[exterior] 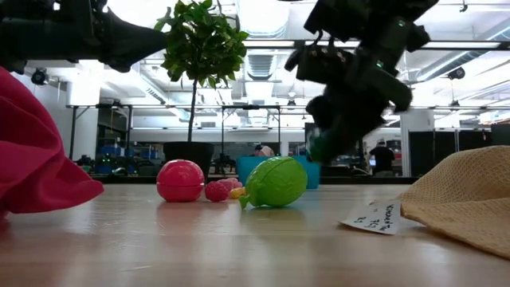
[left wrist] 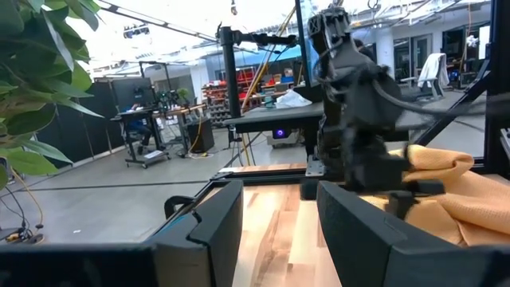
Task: Pick and placing Produce into tupperware
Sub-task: Put the green bell pepper into the blue bin
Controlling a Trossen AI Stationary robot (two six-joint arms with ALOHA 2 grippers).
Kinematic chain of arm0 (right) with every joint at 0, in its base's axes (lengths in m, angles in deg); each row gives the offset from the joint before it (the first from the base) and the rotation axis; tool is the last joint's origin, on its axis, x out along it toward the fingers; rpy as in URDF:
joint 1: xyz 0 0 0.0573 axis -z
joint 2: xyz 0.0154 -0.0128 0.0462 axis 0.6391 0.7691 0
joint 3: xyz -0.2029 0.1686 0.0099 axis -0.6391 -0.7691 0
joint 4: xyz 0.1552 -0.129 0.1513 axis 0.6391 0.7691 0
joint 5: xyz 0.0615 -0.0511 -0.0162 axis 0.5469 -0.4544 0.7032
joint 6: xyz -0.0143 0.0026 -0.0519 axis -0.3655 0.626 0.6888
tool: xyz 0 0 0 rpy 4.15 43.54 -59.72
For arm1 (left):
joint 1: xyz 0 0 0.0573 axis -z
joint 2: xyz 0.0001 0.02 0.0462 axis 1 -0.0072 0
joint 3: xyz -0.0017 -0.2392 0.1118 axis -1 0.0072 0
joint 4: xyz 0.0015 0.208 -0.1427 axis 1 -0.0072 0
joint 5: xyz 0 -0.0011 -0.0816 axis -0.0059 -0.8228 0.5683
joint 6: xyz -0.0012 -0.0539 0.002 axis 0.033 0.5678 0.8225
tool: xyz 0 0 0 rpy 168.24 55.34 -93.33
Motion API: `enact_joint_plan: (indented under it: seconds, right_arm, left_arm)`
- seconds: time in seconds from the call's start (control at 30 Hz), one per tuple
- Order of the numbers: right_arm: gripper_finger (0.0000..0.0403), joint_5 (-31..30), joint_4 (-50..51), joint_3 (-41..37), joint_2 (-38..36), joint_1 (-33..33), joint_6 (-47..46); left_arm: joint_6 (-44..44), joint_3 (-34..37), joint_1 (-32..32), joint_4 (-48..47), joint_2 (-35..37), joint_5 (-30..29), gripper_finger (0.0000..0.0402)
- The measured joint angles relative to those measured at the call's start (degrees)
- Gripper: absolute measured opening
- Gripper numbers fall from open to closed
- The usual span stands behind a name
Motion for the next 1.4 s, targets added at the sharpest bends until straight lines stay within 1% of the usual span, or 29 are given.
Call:
enact_joint_plan:
  seconds: [0.1,0.3,0.7,0.87,0.97,1.07,1.23,1.4]
  right_arm:
    - [0.0239,-0.01,0.29,0.47,-2.16,3.21,-2.57]
    - [0.0235,-1.16,0.31,1.74,-5.05,9.65,-2.63]
    - [0.0235,-1.48,-1.21,5.37,-5.26,23.19,1.27]
    - [0.0235,-1.32,-4.83,5.47,-5.18,28.34,1.37]
    - [0.0237,-1.24,-6.95,5.43,-4.17,30.91,1.40]
    - [0.0235,-0.91,-7.67,5.70,-1.67,32.92,1.87]
    - [0.0233,-0.86,-8.09,6.74,2.74,34.97,2.39]
    - [0.0237,-1.40,-7.93,7.32,4.82,36.51,3.62]
  left_arm:
    - [0.02,0.07,0.00,-0.03,-0.01,-0.02,0.0148]
    - [0.01,0.02,0.00,-0.01,0.02,-0.01,0.0148]
    - [0.00,0.02,0.00,0.01,0.02,0.00,0.0148]
    - [0.00,0.00,0.00,0.01,-0.01,0.00,0.0148]
    - [0.00,0.02,0.00,0.01,-0.07,0.00,0.0148]
    - [0.00,0.00,0.00,0.03,-0.05,0.00,0.0148]
    - [0.00,0.04,0.00,0.01,-0.03,-0.02,0.0148]
    - [0.00,0.02,0.00,0.01,-0.05,-0.01,0.0148]
